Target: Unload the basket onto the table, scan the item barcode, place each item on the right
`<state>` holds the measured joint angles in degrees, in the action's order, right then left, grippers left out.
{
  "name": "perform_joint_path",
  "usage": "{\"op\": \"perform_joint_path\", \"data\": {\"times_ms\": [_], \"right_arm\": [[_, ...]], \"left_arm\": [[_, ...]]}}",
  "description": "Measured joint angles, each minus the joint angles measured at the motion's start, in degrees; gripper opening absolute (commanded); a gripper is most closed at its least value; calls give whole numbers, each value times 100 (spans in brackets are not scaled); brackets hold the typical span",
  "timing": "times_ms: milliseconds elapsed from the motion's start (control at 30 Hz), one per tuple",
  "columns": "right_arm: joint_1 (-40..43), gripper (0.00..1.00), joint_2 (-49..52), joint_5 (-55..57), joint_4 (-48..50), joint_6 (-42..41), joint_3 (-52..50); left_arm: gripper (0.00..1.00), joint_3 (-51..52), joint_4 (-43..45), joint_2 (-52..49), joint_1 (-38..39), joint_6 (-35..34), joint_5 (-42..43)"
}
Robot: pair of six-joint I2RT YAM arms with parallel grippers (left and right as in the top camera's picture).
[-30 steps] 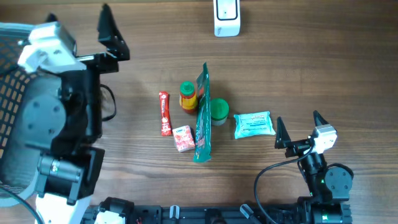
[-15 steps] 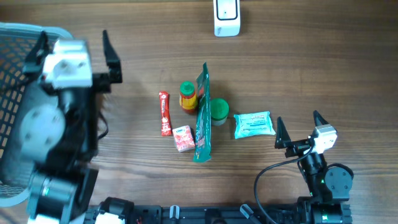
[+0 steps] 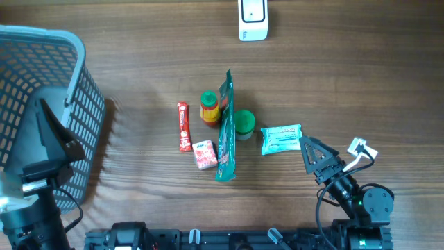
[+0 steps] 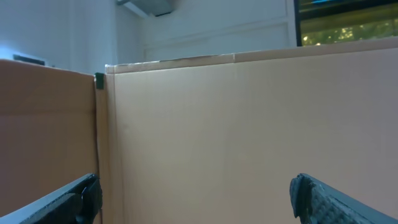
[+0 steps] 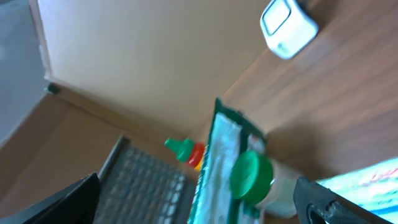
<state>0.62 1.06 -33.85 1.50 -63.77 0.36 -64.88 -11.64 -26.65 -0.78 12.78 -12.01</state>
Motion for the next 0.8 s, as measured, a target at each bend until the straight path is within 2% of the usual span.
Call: {"op": "perform_joint_path", "data": {"times_ms": [67, 167, 233, 433, 500, 633, 733, 800], "right_arm": [[0, 100, 0, -223, -2, -372, 0], [0, 99, 0, -400, -4, -249, 0], [0, 100, 13, -538, -4, -133, 0], [0, 99, 973, -522, -428, 181, 168], [0, 99, 1552, -249, -1198, 568, 846], [0, 100, 2931, 612, -3617, 1390, 2826], [0, 100, 3799, 951, -4579, 1572, 4201], [0, 100, 3987, 999, -4723, 1563, 4457]], "left_arm": [[100, 0, -192, 76, 0, -208, -39], [100, 7, -525, 442, 0, -616, -55], [100, 0, -573, 1040, 0, -852, -57], [100, 131, -621, 1670, 0, -968, -57], [100, 490, -549, 1886, 0, -981, -50], [100, 1381, -470, 2424, 0, -1014, 195], [100, 1718, -732, 2555, 0, -1016, 271], [100, 1740, -931, 2555, 0, -1016, 295]]}}
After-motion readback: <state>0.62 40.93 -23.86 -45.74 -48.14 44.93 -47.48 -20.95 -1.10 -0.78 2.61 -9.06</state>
